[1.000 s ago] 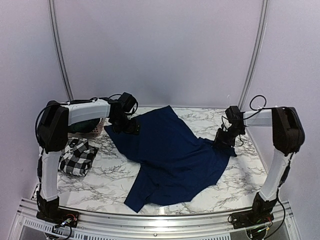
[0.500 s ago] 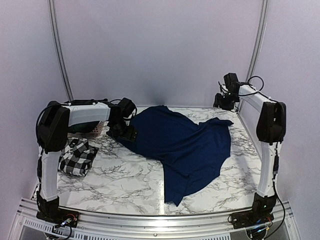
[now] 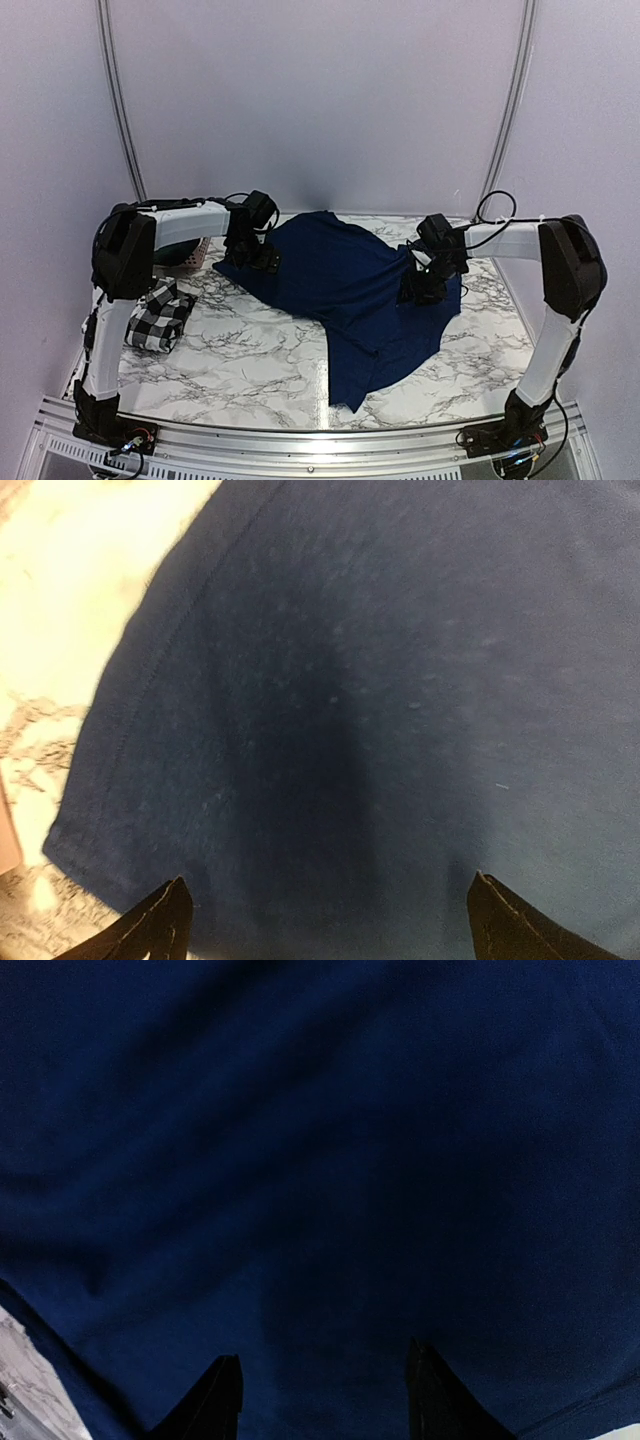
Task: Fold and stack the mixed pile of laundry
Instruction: Rotate the flattened T-shirt at the center of the board.
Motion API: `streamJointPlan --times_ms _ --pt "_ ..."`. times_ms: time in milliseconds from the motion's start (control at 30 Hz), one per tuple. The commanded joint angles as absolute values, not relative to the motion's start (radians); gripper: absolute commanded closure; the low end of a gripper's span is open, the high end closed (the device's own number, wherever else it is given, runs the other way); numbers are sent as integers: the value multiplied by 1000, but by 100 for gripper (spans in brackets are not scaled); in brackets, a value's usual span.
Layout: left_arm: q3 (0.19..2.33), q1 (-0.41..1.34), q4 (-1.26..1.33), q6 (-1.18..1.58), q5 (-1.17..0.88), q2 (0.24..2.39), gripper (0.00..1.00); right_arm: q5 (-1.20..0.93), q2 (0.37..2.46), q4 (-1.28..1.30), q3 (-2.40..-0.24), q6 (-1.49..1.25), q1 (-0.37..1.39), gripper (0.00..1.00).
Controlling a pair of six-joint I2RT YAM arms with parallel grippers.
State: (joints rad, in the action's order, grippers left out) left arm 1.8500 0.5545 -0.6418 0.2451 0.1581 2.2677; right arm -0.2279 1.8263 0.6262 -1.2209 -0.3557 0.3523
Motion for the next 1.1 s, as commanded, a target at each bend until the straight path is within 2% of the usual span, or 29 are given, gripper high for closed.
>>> streamJointPlan --times_ms 0,200,367,533,700,867,1067 --pt "1876 546 -684 265 156 2340 1 -205 1804 559 -1165 -381 336 48" --pt "1756 568 -682 278 161 2295 1 -173 1876 558 -1135 -347 267 49" --pt "1612 618 -680 290 183 2207 1 -146 1965 555 -1192 -297 185 49" --pt "1491 696 -678 374 185 2114 1 -118 2091 583 -1370 -220 141 50" --pt "1439 746 -664 478 168 2025 1 -101 2224 704 -1681 -124 136 50" --pt "1479 717 -656 491 194 1963 1 -134 2105 744 -1771 -138 151 48" --pt "1535 647 -657 443 173 1967 1 -162 1897 763 -1580 -167 222 46"
